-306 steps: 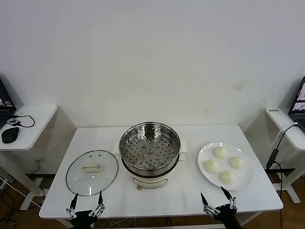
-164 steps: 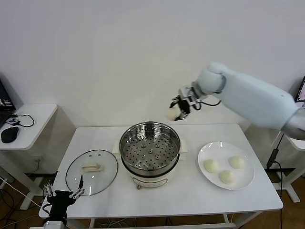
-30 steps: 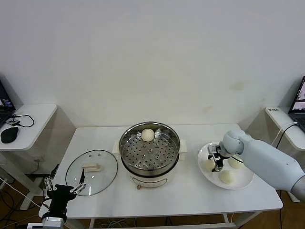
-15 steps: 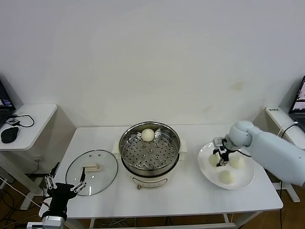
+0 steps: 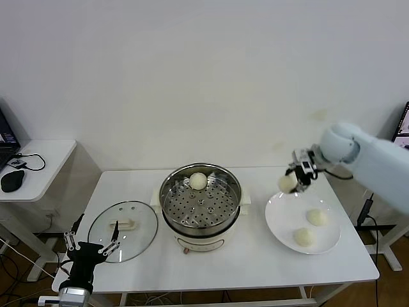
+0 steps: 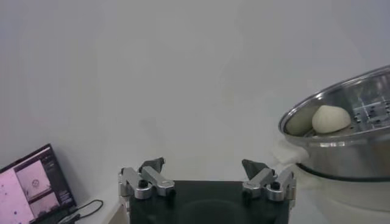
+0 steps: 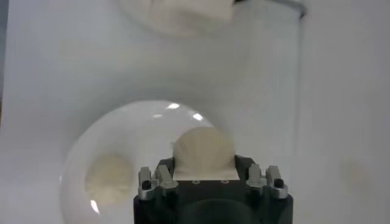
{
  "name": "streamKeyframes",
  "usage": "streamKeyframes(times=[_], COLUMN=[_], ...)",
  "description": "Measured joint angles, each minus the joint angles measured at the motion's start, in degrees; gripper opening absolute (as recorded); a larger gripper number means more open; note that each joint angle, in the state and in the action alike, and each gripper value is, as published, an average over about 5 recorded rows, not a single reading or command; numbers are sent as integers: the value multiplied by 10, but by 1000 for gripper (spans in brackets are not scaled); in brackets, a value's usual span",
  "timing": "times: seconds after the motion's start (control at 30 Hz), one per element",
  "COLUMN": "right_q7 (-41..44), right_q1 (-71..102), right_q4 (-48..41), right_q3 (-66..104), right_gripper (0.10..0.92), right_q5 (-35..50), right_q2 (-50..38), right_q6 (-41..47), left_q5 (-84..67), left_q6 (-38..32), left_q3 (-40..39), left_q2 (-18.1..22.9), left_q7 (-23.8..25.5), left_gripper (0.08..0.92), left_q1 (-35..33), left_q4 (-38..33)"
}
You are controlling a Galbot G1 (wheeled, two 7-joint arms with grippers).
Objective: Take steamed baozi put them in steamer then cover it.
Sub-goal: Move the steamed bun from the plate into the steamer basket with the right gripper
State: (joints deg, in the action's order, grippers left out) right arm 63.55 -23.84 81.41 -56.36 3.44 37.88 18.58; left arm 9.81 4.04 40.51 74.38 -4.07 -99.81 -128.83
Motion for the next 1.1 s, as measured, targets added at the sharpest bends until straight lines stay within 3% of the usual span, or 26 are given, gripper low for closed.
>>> streamKeyframes(times=[0.57, 1.1], right_q7=[-48, -80], right_q1=[-90, -16], right_q4=[-18, -118], right_q3=[-77, -81], right_gripper=[628, 636], right_q5=[149, 174], right_q2=[180, 351], right_q6=[71, 118], left_q5=[-1, -4], left_q6=[1, 1], left_q3=[16, 22], left_q2=[3, 5], left_q7=[0, 0], left_gripper=[823, 823], left_q1=[-8, 1], left_q4=[-7, -2])
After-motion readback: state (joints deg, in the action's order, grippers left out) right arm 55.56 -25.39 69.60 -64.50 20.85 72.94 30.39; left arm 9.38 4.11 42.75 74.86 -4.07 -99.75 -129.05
